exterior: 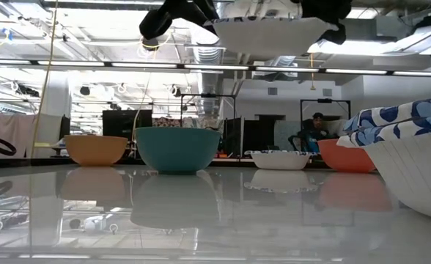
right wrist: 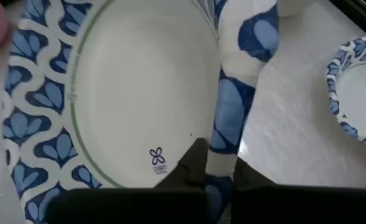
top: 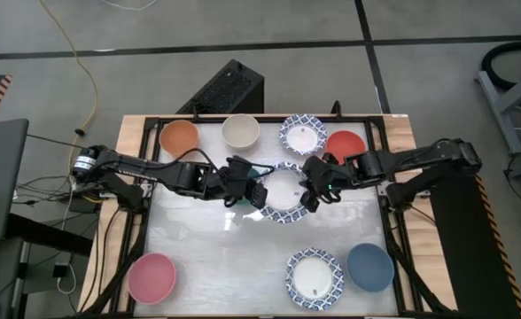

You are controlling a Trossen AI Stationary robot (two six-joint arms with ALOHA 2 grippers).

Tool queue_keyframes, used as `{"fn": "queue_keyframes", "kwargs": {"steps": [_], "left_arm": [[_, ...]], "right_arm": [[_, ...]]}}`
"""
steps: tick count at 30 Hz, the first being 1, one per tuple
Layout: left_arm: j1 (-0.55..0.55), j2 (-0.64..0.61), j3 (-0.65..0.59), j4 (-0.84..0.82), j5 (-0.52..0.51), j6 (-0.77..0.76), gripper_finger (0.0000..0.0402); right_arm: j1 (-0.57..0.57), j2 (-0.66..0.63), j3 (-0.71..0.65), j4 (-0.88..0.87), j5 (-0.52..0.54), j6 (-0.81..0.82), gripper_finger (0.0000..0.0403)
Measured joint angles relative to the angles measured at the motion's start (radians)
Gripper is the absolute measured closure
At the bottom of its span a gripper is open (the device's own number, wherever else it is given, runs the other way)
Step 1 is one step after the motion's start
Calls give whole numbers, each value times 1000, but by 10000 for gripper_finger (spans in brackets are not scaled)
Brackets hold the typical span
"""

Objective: Nest bowls inside each other
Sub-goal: Stack the bottom left blue patterned bowl on top of the bottom right blue patterned bowl

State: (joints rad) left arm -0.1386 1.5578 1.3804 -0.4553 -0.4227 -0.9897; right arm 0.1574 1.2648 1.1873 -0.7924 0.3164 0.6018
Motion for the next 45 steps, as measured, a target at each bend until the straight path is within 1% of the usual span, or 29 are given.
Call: {"fn": "queue_keyframes", "kwargs": {"steps": [3, 6, 9, 13, 15, 17, 20, 24, 27, 30, 34, 36, 40, 41, 45], "left_arm": [[-10, 0, 0, 10, -2, 65, 369], [-14, 0, 0, 17, 5, 116, 332], [-13, 0, 0, 33, 41, 172, 286], [-13, -1, 0, 24, 98, 205, 227], [-13, -9, 0, 15, 126, 230, 205], [-12, -31, 0, 4, 152, 260, 193], [-9, -77, 0, -44, 162, 282, 188], [-9, -138, 0, -84, 130, 320, 187], [-9, -186, 1, -89, 106, 348, 187], [-9, -218, 1, -114, 82, 384, 187], [-4, -252, 1, -178, 59, 354, 187], [-3, -263, 1, -223, 59, 353, 187], [-4, -279, 1, -277, 57, 358, 187], [-3, -283, 1, -280, 50, 364, 187], [6, -285, 1, -295, 32, 381, 187]], "right_arm": [[-2, -7, 0, -15, -8, 38, 387], [-3, -11, 0, -58, -46, 49, 395], [4, -2, 0, -79, -64, 49, 396], [9, 0, 0, -103, -108, 60, 398], [17, -1, 0, -151, -116, 95, 398], [39, -1, 0, -222, -120, 141, 398], [86, -1, 0, -265, -172, 202, 398], [185, -1, 0, -210, -235, 289, 398], [261, -1, 0, -154, -243, 362, 398], [321, 6, 0, -148, -243, 464, 398], [384, 53, 0, -139, -244, 562, 398], [405, 85, 0, -126, -271, 576, 398], [433, 178, 0, -130, -404, 536, 397], [438, 203, 0, -128, -422, 524, 397], [456, 291, 0, -83, -438, 483, 396]]}}
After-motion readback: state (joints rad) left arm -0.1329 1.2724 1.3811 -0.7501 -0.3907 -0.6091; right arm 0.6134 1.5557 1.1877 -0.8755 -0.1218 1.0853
